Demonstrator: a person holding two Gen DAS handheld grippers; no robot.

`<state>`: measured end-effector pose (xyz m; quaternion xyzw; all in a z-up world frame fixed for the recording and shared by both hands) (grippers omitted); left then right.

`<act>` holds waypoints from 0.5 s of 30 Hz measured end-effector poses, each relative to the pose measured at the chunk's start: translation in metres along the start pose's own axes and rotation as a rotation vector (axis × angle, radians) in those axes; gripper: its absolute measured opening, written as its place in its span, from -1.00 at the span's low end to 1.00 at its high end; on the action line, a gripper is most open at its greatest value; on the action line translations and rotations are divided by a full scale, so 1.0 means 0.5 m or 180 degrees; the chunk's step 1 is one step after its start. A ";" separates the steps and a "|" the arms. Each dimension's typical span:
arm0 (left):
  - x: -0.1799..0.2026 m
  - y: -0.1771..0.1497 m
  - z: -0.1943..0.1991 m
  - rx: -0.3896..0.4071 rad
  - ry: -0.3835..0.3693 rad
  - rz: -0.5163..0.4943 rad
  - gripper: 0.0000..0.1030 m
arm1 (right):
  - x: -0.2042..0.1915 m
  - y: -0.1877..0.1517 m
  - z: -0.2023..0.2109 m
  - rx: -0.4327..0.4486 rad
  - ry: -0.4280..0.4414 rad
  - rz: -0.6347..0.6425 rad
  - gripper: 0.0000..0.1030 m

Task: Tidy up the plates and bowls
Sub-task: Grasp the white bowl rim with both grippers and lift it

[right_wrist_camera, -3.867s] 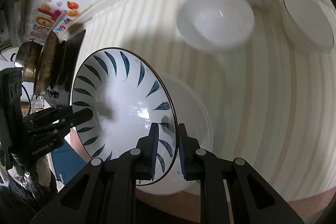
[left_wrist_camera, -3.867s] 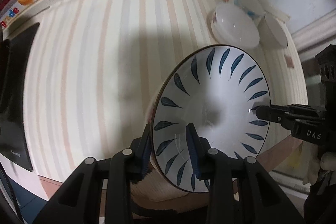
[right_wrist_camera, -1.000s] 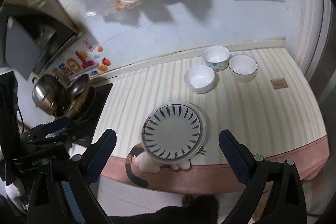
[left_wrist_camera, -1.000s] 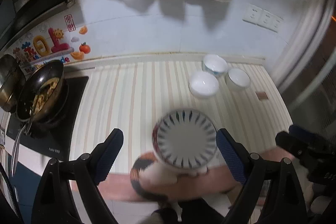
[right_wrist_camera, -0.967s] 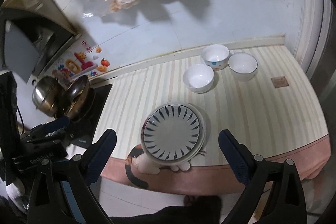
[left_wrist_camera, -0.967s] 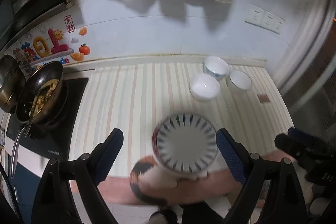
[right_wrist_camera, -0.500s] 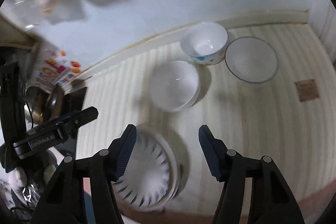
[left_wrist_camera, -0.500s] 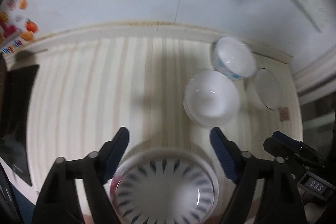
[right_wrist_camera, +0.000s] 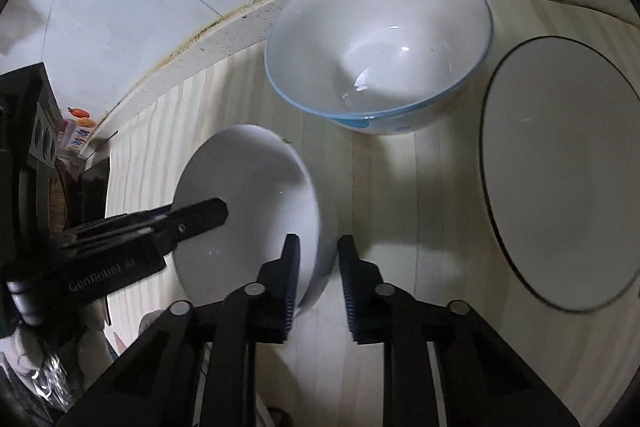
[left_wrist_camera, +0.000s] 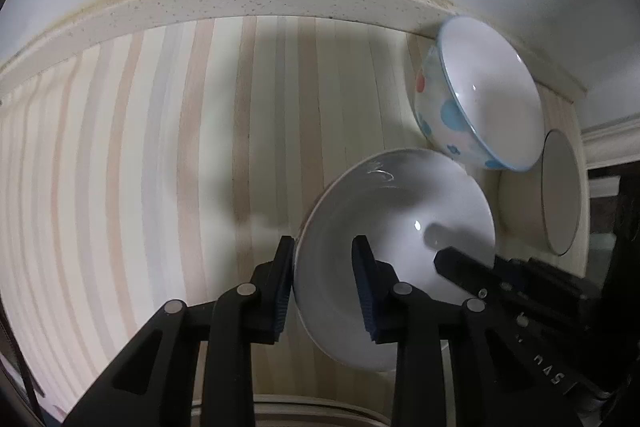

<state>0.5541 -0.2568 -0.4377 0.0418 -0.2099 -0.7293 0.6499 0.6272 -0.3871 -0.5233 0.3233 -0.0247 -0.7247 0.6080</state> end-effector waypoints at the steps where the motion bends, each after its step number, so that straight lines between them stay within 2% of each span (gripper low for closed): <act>1: 0.005 -0.004 0.004 0.0012 -0.0001 -0.0027 -0.48 | -0.005 -0.001 0.000 0.0001 0.0011 -0.0001 -0.62; 8: 0.026 -0.037 0.074 0.0057 -0.0045 -0.0041 -0.49 | -0.017 -0.010 0.023 -0.0035 -0.0009 0.0001 -0.63; 15: 0.079 -0.089 0.165 0.0165 -0.0132 -0.0225 -0.49 | -0.039 -0.042 0.125 0.0005 0.0029 0.0022 -0.63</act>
Point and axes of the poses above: each gripper's, at about its wrist camera, not at the fingertips, and z roughly against the way its jaws point, x to its right, y to its top, the point moved 9 cm from there along -z, roughly the way its jaws point, and after that the axes turned 15 degrees about x, right-handed, at the moved point
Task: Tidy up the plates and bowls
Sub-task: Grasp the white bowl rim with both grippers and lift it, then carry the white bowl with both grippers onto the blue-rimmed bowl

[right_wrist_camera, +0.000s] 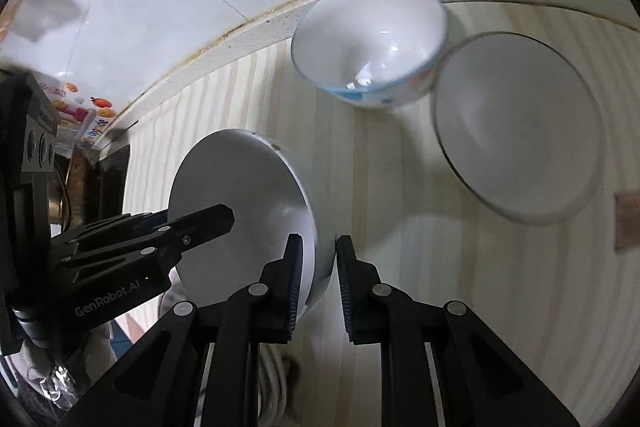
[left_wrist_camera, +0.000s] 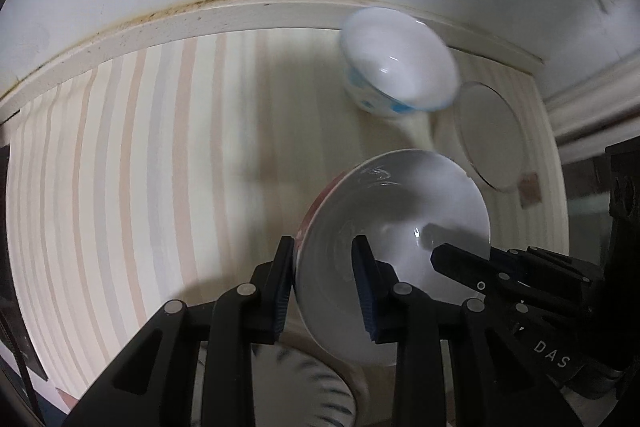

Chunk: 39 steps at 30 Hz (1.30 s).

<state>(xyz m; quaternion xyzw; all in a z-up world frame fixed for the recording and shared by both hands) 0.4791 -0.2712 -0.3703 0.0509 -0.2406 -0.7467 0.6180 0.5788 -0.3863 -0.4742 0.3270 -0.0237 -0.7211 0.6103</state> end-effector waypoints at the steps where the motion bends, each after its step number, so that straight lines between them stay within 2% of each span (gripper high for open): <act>1: 0.009 -0.009 0.010 0.0001 -0.0012 -0.0034 -0.49 | 0.000 -0.008 0.016 0.0001 -0.0009 0.0003 -0.63; 8: 0.068 -0.088 0.045 -0.0058 -0.0150 -0.0146 -0.48 | 0.030 -0.101 0.110 -0.0035 -0.0101 -0.0045 -0.63; 10: 0.070 -0.083 0.029 -0.0129 -0.0176 -0.0182 -0.48 | 0.043 -0.134 0.124 -0.0070 -0.0125 -0.0089 -0.63; 19: 0.128 -0.168 -0.032 -0.0400 -0.0187 -0.0416 -0.49 | 0.130 -0.238 0.136 -0.0229 -0.0267 -0.0286 -0.63; 28: 0.154 -0.201 -0.073 -0.0546 -0.0129 -0.0532 -0.48 | 0.183 -0.272 0.134 -0.0307 -0.0343 -0.0374 -0.62; 34: 0.160 -0.204 -0.086 -0.0574 -0.0091 -0.0552 -0.49 | 0.193 -0.279 0.129 -0.0359 -0.0342 -0.0371 -0.63; 39: 0.170 -0.190 -0.067 -0.0539 -0.0129 -0.0497 -0.48 | 0.187 -0.276 0.124 -0.0407 -0.0285 -0.0419 -0.62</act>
Point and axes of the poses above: each gripper's, at about its wrist camera, not at the fingertips, and z roughly against the way its jaws point, x to its right, y to its top, the point moved 9 cm from there along -z, roughly the way its jaws point, and after that the axes turned 15 degrees about x, right-handed, at the moved point
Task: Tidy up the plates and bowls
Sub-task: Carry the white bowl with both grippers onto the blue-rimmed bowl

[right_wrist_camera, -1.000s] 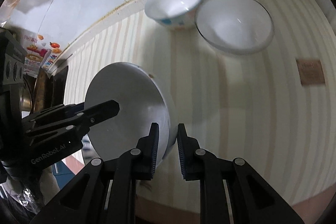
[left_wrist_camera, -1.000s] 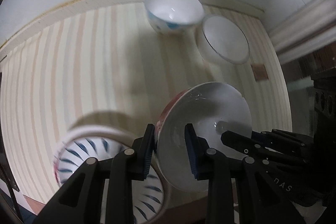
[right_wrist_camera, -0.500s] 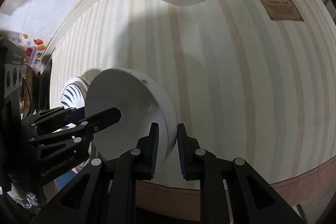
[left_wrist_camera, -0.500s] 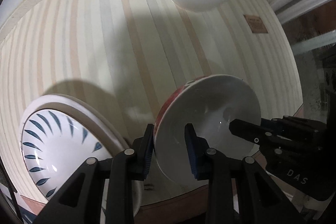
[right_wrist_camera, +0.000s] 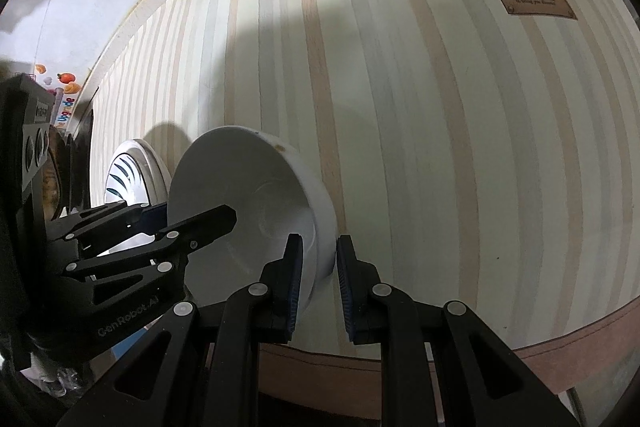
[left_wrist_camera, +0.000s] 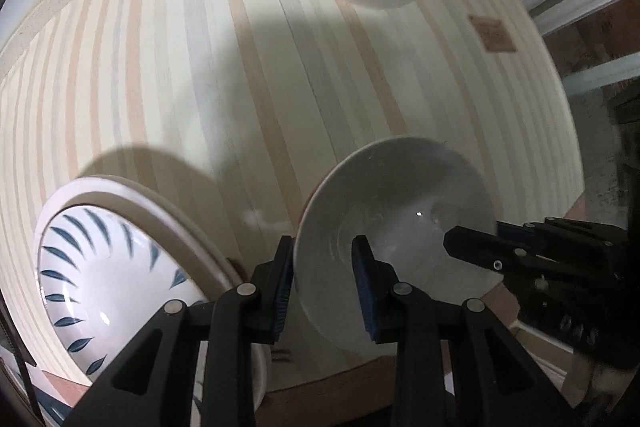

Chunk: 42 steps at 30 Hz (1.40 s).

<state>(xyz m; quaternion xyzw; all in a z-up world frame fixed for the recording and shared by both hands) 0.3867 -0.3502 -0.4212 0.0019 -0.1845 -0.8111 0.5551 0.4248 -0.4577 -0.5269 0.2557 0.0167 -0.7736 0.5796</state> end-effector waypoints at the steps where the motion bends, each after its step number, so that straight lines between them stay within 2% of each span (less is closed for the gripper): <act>1: -0.003 0.009 0.016 0.0049 -0.0012 0.0019 -0.48 | 0.000 0.002 0.001 -0.0010 0.0027 -0.0020 -0.62; 5: -0.017 0.083 0.099 0.0388 -0.0029 0.0131 -0.47 | 0.010 0.029 0.047 0.0075 0.0220 -0.0199 -0.62; 8: -0.023 0.148 0.113 0.0531 -0.0100 0.0245 -0.30 | 0.022 0.083 0.101 0.0281 0.0306 -0.0262 -0.61; 9: -0.025 0.176 0.105 0.0550 -0.0099 0.0290 -0.28 | 0.024 0.106 0.114 0.0352 0.0340 -0.0281 -0.60; 10: -0.027 0.198 0.096 0.0543 -0.0104 0.0326 -0.28 | 0.027 0.132 0.125 0.0424 0.0378 -0.0305 -0.50; 11: -0.031 0.222 0.083 0.0527 -0.0137 0.0366 -0.28 | 0.031 0.159 0.130 0.0488 0.0392 -0.0314 -0.31; 13: -0.031 0.270 0.045 0.0476 -0.0184 0.0449 -0.28 | 0.042 0.216 0.130 0.0578 0.0358 -0.0308 -0.14; 16: -0.026 0.328 -0.021 0.0378 -0.0195 0.0501 -0.28 | 0.054 0.286 0.107 0.0620 0.0337 -0.0358 -0.13; 20: -0.029 0.366 -0.096 0.0192 -0.0164 0.0536 -0.28 | 0.082 0.380 0.036 0.0574 0.0229 -0.0450 -0.13; 23: -0.024 0.383 -0.130 0.0183 -0.0148 0.0508 -0.28 | 0.101 0.423 -0.015 0.0493 0.0132 -0.0473 -0.15; 24: -0.020 0.384 -0.133 0.0210 -0.0160 0.0494 -0.36 | 0.106 0.428 -0.024 0.0474 0.0114 -0.0473 -0.17; 26: -0.011 0.381 -0.135 0.0231 -0.0161 0.0435 -0.53 | 0.107 0.435 -0.053 0.0430 0.0088 -0.0463 -0.56; 28: -0.005 0.379 -0.135 0.0254 -0.0122 0.0383 -0.53 | 0.100 0.438 -0.069 0.0425 0.0130 -0.0472 -0.67; 31: -0.004 0.374 -0.129 0.0267 -0.0115 0.0363 -0.53 | 0.093 0.439 -0.071 0.0480 0.0022 -0.0363 -0.68; 35: -0.014 0.359 -0.096 0.0313 -0.0121 0.0339 -0.53 | 0.081 0.431 -0.063 0.0461 0.0033 -0.0337 -0.68; 42: -0.007 0.323 -0.009 0.0454 -0.0125 0.0256 -0.53 | 0.036 0.395 0.006 0.0517 0.0074 -0.0179 -0.68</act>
Point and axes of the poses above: each gripper's, at about its wrist camera, not at the fingertips, and z roughly against the way its jaws point, x to its right, y to its top, the point moved 9 cm from there along -z, roughly the way its jaws point, and after that the axes turned 15 degrees about x, right-handed, at the moved point
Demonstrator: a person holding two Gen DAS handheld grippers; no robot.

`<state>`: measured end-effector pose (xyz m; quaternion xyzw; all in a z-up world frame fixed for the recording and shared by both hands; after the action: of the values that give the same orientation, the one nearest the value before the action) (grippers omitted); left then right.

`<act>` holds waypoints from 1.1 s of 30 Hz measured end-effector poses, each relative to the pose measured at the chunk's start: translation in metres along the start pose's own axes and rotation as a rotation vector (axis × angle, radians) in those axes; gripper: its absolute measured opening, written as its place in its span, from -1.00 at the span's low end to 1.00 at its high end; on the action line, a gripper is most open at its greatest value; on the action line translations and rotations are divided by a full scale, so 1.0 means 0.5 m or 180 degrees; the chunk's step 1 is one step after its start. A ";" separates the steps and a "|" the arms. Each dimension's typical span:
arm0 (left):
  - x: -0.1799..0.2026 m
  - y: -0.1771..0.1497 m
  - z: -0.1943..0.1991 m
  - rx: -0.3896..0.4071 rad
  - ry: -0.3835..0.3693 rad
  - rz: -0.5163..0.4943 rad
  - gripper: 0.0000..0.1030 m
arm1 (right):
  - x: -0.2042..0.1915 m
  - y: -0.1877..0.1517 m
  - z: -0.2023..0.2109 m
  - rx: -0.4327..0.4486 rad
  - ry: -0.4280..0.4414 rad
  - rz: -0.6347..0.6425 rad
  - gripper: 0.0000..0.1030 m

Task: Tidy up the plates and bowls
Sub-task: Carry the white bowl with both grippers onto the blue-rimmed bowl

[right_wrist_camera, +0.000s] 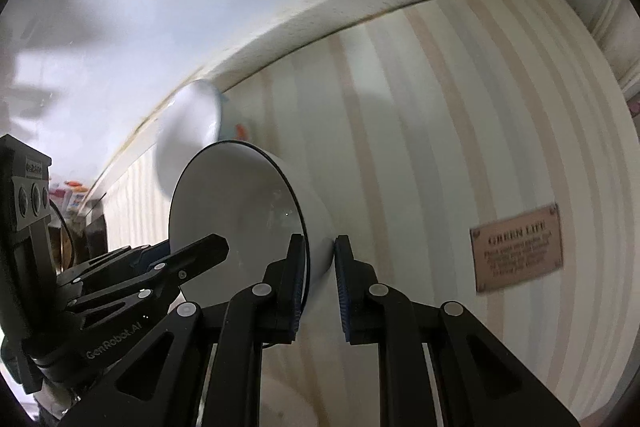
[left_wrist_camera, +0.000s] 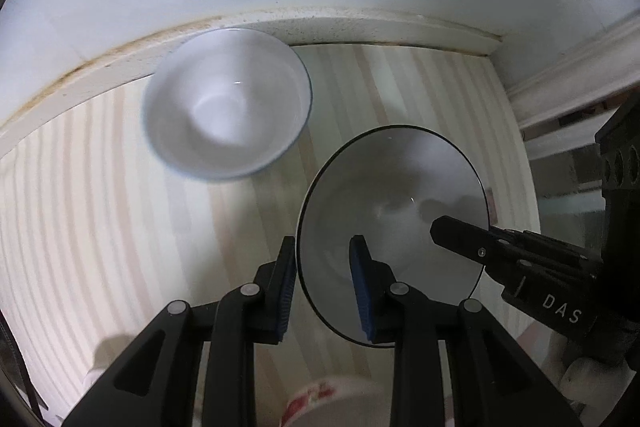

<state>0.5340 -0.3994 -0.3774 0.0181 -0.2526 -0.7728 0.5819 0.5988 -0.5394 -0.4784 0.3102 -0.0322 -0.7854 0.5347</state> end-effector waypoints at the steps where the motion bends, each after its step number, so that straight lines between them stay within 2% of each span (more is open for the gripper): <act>1: -0.001 -0.006 0.017 0.0023 -0.0011 0.0011 -0.53 | -0.008 -0.006 0.013 0.0007 0.0015 0.0011 -0.68; 8: 0.016 -0.061 0.096 0.0098 0.0000 -0.0052 -0.53 | -0.058 -0.080 0.108 0.0038 0.0090 0.0105 -0.67; 17: 0.023 -0.198 0.116 -0.0119 -0.0040 -0.0174 -0.53 | -0.068 -0.246 0.182 -0.0137 0.0124 0.0087 -0.67; 25: 0.006 -0.274 0.107 -0.0304 0.0079 -0.0296 -0.53 | -0.050 -0.354 0.164 -0.0337 0.0078 0.0078 -0.67; 33: 0.000 -0.297 0.091 -0.0361 0.0192 -0.0389 -0.53 | -0.047 -0.383 0.132 -0.0401 -0.0044 0.0230 -0.67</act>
<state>0.3872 -0.3536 -0.3987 0.0238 -0.1891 -0.8190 0.5411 0.4131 -0.4561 -0.4877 0.2692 0.0025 -0.7682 0.5809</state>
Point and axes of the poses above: each gripper's, at about its wrist camera, not at the fingertips, and z roughly against the way its jaws point, x to its right, y to its top, the point moved 9 cm from there along -z, roughly the way its jaws point, and after that the axes turned 15 degrees about x, right-handed, at the moved point
